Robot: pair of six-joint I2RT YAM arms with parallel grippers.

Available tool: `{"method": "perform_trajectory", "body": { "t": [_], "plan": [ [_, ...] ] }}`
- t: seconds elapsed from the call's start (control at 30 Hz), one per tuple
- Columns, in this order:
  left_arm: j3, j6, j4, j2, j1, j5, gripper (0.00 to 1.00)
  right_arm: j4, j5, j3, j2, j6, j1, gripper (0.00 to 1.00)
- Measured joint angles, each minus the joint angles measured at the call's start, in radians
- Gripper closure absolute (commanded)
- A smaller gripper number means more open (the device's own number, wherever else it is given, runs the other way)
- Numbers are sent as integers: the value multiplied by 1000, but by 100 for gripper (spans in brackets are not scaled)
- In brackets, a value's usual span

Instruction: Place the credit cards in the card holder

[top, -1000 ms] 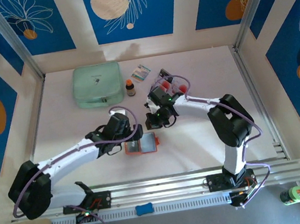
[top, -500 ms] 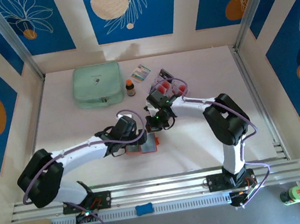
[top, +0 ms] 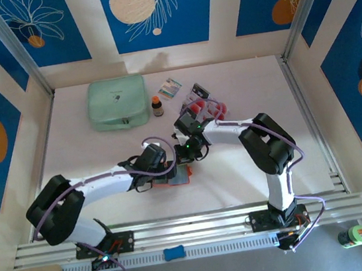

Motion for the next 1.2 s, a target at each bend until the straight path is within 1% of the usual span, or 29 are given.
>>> {"method": "perform_trajectory", "body": {
  "t": [0.13,0.27,0.43,0.6,0.7,0.73,0.97,1.2],
  "plan": [
    [-11,0,11,6,0,0,1,12,-12,0,3,12,1,100],
    [-24,5,30,13,0,-9,7,17,-19,0,6,19,1,100],
    [-38,8,50,13,-1,-20,9,17,-21,0,4,24,0,99],
    [-50,6,71,10,-1,-30,9,17,-12,-31,-37,49,-3,79],
    [-54,3,76,10,-1,-34,9,26,-9,-54,-63,71,-3,71],
    [-55,3,77,9,-1,-34,9,33,-9,-61,-67,78,-3,70],
    [-66,-1,94,2,-1,-35,9,57,-7,-76,-66,106,-3,70],
    [-74,-3,99,-3,-1,-35,9,79,-25,-76,-51,109,-4,74]
  ]
}}
